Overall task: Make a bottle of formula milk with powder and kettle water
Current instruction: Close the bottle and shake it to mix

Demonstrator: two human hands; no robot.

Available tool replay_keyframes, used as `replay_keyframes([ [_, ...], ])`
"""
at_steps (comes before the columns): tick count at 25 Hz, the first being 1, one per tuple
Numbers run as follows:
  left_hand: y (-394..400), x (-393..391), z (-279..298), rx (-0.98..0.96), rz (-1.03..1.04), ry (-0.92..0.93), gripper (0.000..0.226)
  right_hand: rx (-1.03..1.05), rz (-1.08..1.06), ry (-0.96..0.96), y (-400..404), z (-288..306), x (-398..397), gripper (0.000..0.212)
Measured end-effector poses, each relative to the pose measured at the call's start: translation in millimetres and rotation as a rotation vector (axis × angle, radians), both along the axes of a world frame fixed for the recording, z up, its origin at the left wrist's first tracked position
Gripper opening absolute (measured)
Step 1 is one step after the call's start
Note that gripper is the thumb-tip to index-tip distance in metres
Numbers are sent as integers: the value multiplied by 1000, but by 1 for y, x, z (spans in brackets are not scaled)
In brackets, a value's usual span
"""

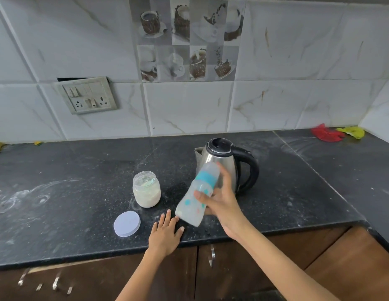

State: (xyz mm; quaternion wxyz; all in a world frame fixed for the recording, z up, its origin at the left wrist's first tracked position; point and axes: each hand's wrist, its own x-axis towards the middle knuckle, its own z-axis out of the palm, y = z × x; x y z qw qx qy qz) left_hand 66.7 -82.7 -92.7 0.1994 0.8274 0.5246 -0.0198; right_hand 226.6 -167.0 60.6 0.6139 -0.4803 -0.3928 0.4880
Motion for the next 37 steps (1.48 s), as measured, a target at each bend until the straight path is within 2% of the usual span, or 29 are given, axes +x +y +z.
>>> replay_keyframes([
  [1,0,-1,0,0,2,1,55,9,23,-50,-1,-2,-2,96],
  [2,1,-2,0,2,3,-1,55,20,-6,-20,-1,-3,-3,92],
  [5,1,-2,-3,26,0,-10,55,20,-105,170,1,-6,-1,82],
  [8,-4,-3,-6,63,1,-5,61,-19,-14,44,-1,-6,-5,87],
  [11,-11,-5,-14,140,0,-40,103,26,-154,168,0,-6,1,76],
  [13,-14,-6,-18,178,2,-45,114,-24,-65,58,-3,-6,-1,82],
  [15,-13,-8,-19,173,-3,-46,113,-42,-22,6,-3,-10,-2,87],
  [17,-12,-7,-17,172,5,-61,106,14,-146,111,-3,-12,0,82],
  [18,-13,-6,-15,172,0,-66,94,17,-154,132,-5,-12,0,82],
  [20,-13,-7,-14,173,-30,-16,66,-40,-3,7,-11,-14,-7,87],
  [21,-13,-8,-15,164,-38,1,63,-52,57,-40,-13,-15,-10,88],
  [23,-12,-10,-15,163,-34,-13,67,-16,-31,42,-8,-12,-5,85],
  [25,-10,-9,-18,157,-18,-61,91,20,-121,159,-4,-8,2,83],
  [26,-10,-8,-19,156,-30,-49,91,3,-76,126,-4,-6,1,86],
  [28,-10,-9,-19,179,-73,-1,72,-54,60,-21,-9,-13,-7,91],
  [29,-10,-10,-18,174,-72,0,72,-57,55,-17,-10,-16,-9,92],
  [32,-8,-7,-21,156,-29,-58,105,-9,-60,135,-7,-13,3,89],
  [35,-7,-9,-21,154,-49,-32,105,-35,79,-12,-11,-12,4,91],
  [37,-6,-7,-22,130,-21,-52,116,-11,110,81,-11,-8,11,95],
])
